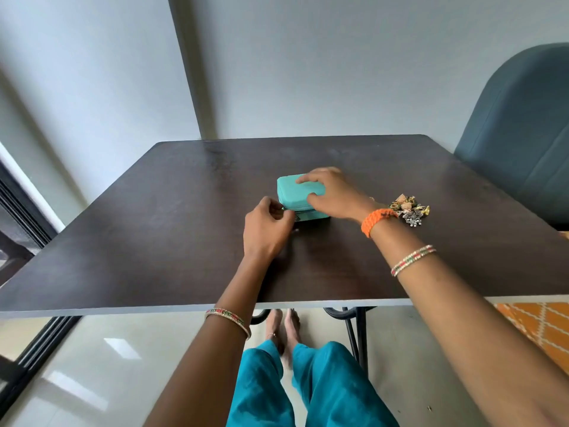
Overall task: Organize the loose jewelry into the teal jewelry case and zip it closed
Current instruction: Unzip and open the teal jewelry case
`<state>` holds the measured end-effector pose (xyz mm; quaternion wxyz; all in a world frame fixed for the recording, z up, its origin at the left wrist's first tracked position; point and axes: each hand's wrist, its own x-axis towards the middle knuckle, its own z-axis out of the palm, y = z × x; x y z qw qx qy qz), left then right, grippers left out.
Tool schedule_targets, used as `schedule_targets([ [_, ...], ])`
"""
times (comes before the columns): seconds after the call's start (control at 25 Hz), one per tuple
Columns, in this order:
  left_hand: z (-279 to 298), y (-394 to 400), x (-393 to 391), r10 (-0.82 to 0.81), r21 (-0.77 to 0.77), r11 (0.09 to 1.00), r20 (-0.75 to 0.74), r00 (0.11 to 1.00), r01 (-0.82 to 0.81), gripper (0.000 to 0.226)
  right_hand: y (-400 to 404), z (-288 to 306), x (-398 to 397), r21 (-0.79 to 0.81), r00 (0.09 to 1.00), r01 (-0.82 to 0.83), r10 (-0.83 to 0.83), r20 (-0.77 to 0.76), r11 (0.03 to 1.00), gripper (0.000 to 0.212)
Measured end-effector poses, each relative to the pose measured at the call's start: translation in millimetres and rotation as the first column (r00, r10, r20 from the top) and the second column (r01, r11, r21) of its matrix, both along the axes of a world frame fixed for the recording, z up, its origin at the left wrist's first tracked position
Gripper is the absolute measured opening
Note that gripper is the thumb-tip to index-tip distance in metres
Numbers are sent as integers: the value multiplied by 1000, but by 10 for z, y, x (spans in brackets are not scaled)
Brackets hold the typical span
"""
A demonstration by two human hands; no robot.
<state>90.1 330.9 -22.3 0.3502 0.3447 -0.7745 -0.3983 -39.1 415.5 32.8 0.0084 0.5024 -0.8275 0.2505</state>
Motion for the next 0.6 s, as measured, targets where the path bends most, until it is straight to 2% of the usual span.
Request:
schedule_targets([
  [0.08, -23, 28, -22, -5, -90, 996, 117, 993, 16, 28, -85, 143, -3, 256, 999, -52, 46, 29, 965, 52],
  [0.16, -39, 27, -22, 31, -170, 985, 179, 983, -1, 29, -144, 229, 8, 371, 997, -53, 70, -32, 927, 59],
  [0.28, -6, 49, 33, 102, -297, 954, 222, 970, -32, 19, -159, 280, 25, 396, 992, -43, 86, -91, 917, 62],
  [0.44, 4, 109, 44, 126, -459, 888, 313, 941, 33, 23, -114, 283, 16, 393, 991, -60, 103, -88, 917, 61],
  [0.6, 44, -113, 52, 182, -382, 923, 338, 923, -42, 21, -105, 294, 13, 387, 994, -64, 94, -58, 920, 62],
])
